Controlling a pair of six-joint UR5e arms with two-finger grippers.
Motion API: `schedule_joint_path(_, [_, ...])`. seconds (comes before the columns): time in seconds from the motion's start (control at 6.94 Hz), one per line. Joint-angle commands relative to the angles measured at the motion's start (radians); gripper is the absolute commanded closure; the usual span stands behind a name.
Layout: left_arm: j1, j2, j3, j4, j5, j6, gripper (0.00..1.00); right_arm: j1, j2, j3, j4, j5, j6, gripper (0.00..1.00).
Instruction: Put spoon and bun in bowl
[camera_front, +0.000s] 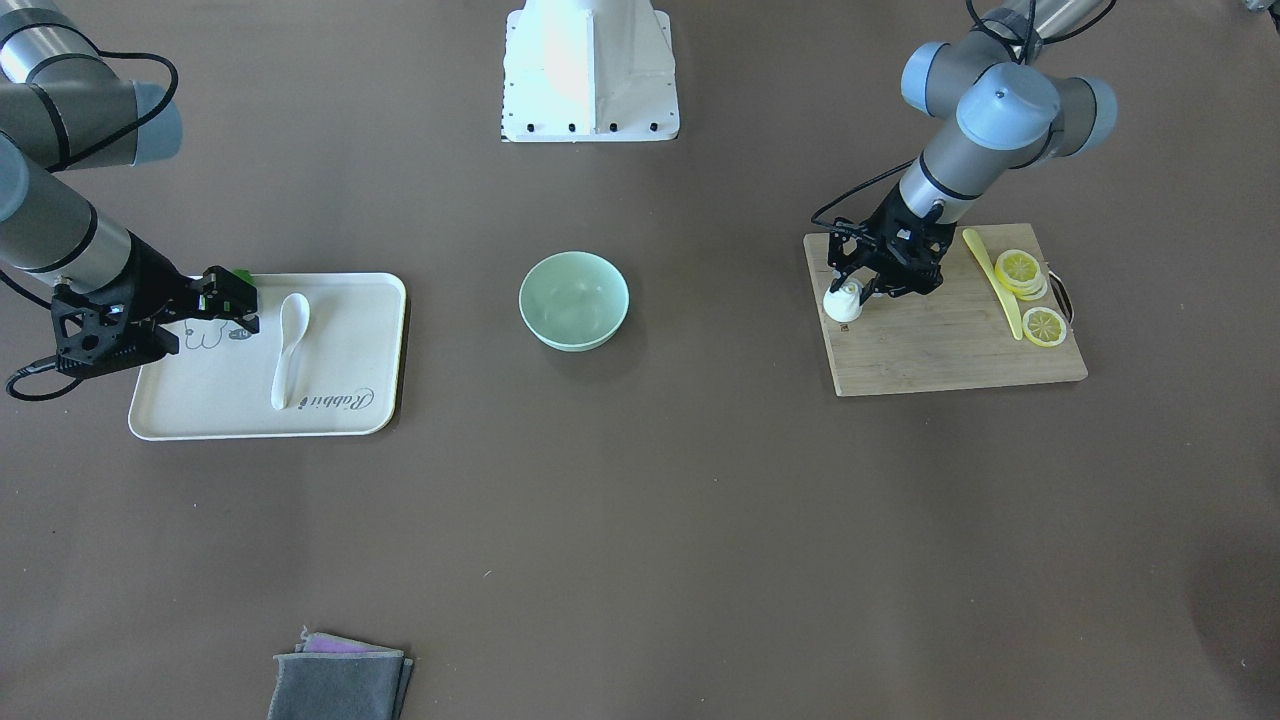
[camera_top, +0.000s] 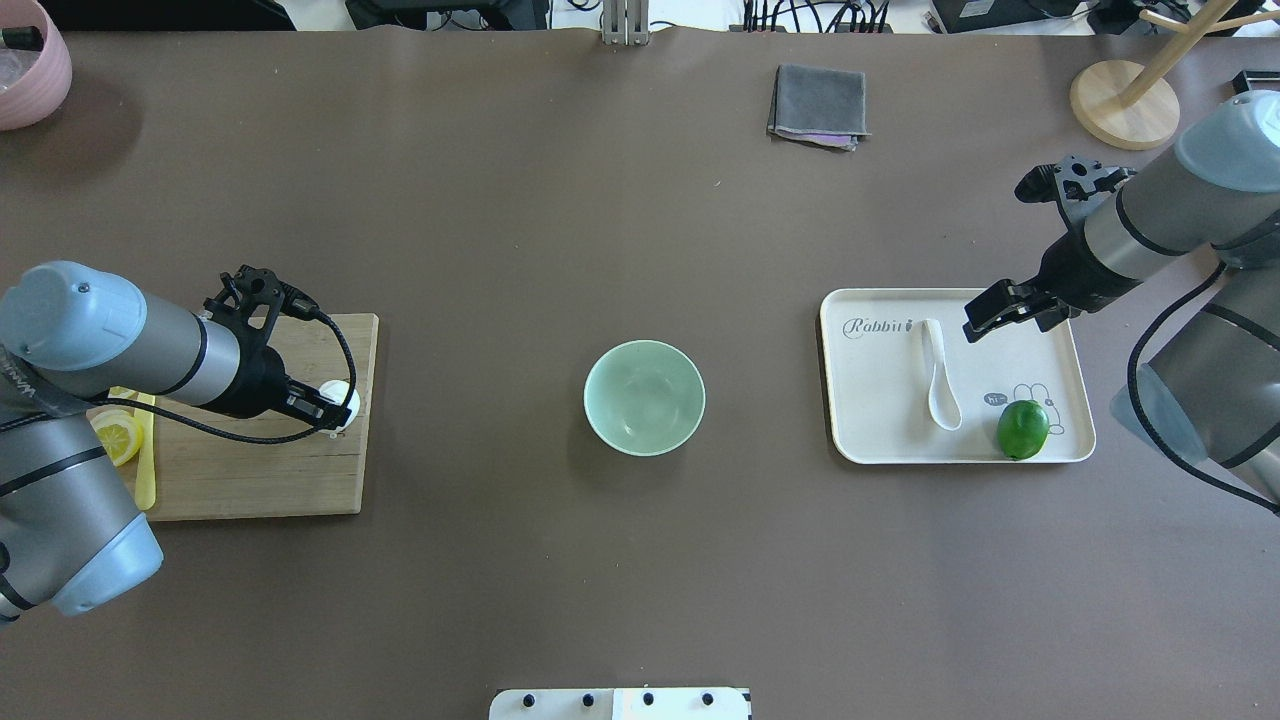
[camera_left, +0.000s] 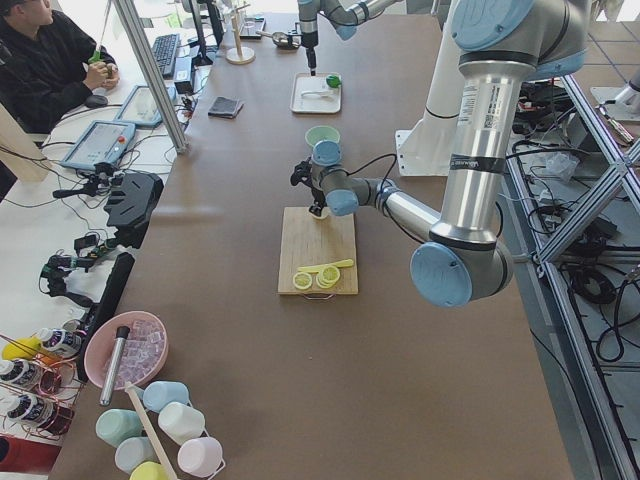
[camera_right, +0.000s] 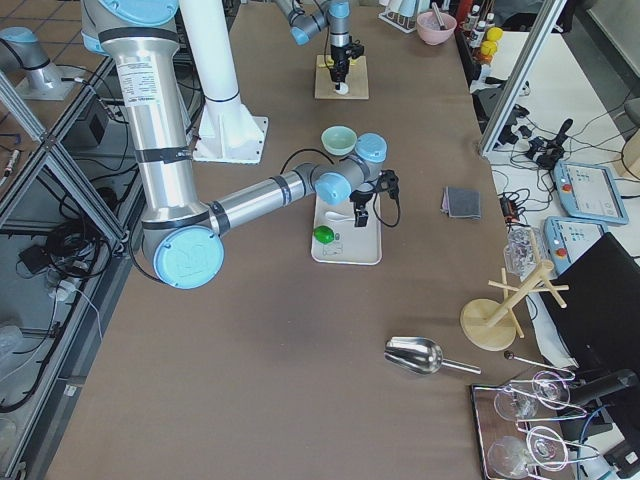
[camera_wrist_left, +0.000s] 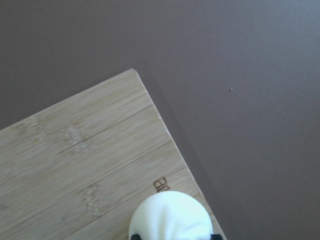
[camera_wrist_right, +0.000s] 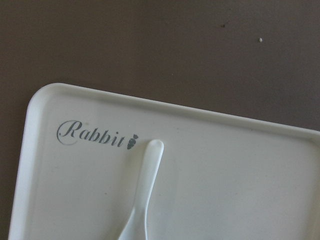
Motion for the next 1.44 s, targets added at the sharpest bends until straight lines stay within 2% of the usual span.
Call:
schedule_joint_path(0.0, [-0.014, -0.007, -0.067, 0.009, -0.081, -0.004, 1.0, 0.0, 0.012, 0.0, -0.004, -0.002, 0.009, 0.0])
schedule_joint_path(0.29, [-0.025, -0.095, -0.058, 0.036, -0.088, -0.076, 1.0, -0.009, 0.039, -0.019, -0.002, -0.021, 0.047, 0.0])
schedule_joint_path(0.58, [-0.027, -0.218, -0.054, 0.18, -0.08, -0.077, 1.0, -0.072, 0.087, -0.072, 0.006, -0.102, 0.203, 0.0])
schedule_joint_path(0.86, [-0.041, -0.242, -0.052, 0.185, -0.082, -0.082, 1.0, -0.13, 0.096, -0.097, 0.006, -0.158, 0.233, 0.0])
schedule_joint_path(1.15, [-0.067, -0.297, -0.047, 0.24, -0.086, -0.113, 1.0, -0.158, 0.09, -0.106, 0.007, -0.175, 0.233, 0.0])
schedule_joint_path(1.3, [-0.071, -0.327, -0.047, 0.271, -0.086, -0.113, 1.0, -0.166, 0.087, -0.109, 0.006, -0.179, 0.233, 0.04])
